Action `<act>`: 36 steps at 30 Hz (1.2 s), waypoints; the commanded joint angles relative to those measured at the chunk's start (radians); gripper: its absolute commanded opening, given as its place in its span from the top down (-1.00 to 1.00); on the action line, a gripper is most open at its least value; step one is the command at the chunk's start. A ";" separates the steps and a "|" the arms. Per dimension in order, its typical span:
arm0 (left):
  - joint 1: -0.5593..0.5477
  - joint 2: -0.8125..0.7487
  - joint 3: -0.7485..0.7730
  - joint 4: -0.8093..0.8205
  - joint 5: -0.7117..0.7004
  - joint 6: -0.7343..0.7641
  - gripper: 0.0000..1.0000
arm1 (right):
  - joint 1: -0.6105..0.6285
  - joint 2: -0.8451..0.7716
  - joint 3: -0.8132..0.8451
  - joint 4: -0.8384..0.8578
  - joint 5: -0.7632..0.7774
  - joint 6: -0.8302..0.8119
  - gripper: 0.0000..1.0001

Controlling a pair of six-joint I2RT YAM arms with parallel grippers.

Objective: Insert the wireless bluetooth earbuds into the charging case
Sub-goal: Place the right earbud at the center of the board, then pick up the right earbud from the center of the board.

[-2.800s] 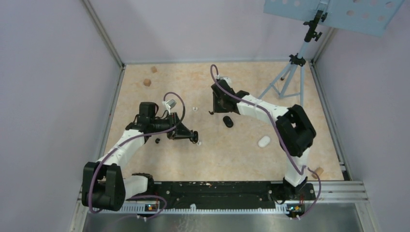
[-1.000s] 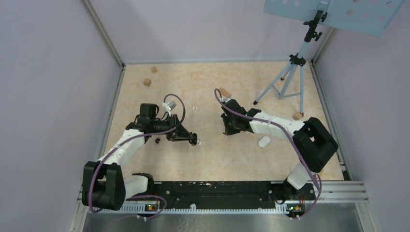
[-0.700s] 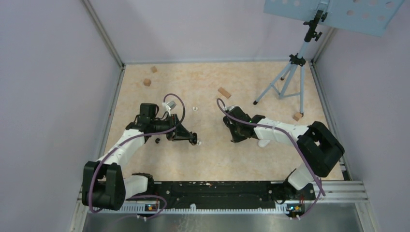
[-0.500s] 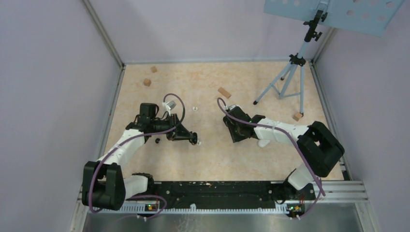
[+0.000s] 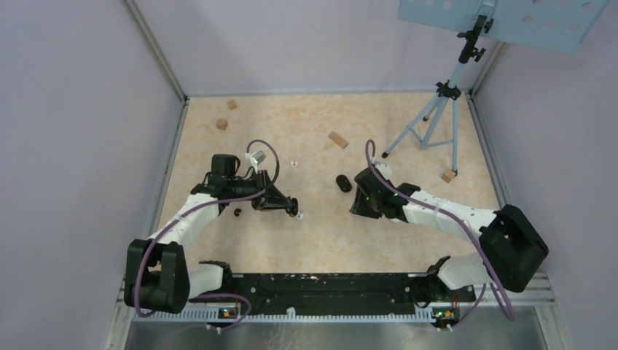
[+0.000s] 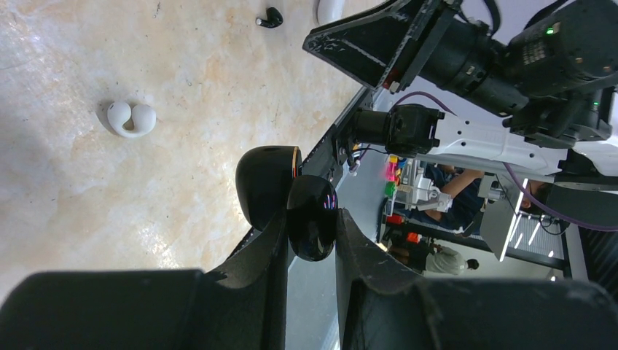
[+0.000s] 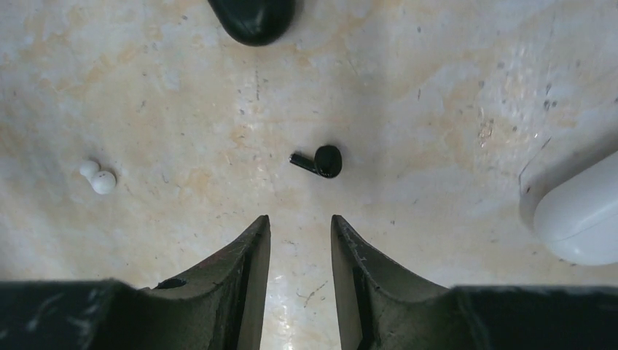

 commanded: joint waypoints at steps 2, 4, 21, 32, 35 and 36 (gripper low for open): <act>-0.004 -0.013 0.018 0.044 0.010 -0.012 1.00 | 0.003 -0.007 -0.059 0.075 -0.004 0.311 0.30; -0.004 -0.020 0.021 0.043 0.010 -0.012 1.00 | 0.003 0.011 -0.067 0.095 0.013 0.362 0.30; -0.004 -0.020 0.035 0.021 0.007 -0.005 1.00 | 0.001 0.168 -0.013 0.076 0.084 0.518 0.30; -0.004 -0.018 0.026 0.031 0.007 -0.013 1.00 | -0.007 0.225 0.057 0.025 0.147 0.449 0.31; -0.004 -0.016 0.029 0.033 0.007 -0.018 1.00 | -0.011 0.249 0.086 0.011 0.144 0.378 0.33; -0.004 -0.018 0.030 0.033 0.006 -0.019 1.00 | -0.011 0.256 0.098 -0.002 0.142 0.353 0.33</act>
